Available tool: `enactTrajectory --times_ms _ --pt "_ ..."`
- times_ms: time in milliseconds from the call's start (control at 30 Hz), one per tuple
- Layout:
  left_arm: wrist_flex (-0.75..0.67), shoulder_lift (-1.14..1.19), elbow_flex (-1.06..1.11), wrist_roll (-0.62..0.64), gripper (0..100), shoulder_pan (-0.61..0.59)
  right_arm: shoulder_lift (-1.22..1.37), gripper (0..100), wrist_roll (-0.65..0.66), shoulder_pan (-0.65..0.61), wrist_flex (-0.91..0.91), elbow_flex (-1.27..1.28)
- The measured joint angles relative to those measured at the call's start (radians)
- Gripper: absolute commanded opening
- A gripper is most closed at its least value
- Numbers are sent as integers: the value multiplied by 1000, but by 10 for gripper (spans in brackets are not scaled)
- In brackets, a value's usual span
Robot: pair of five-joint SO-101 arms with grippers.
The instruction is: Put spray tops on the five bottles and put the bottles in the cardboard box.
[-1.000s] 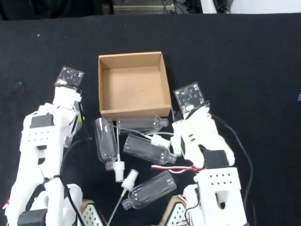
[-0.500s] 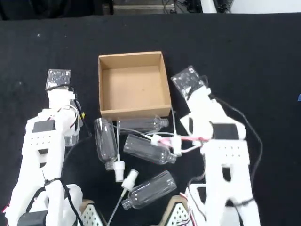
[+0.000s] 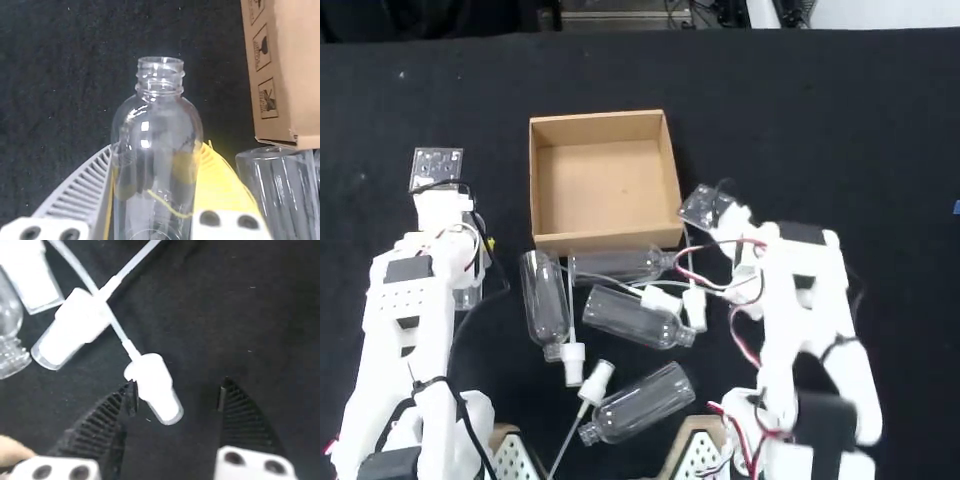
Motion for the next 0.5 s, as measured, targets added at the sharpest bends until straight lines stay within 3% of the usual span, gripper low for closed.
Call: enactTrajectory --times_ms 233,300,400,500 --pt "0 -2 21 0 30 0 178 237 5 -31 -86 -8" --pt "0 -2 26 0 30 0 186 178 6 -21 -114 -8" --pt "0 -2 26 0 30 0 192 5 8 29 -135 -17" --pt "0 -2 26 0 30 0 198 45 8 100 -147 -68"
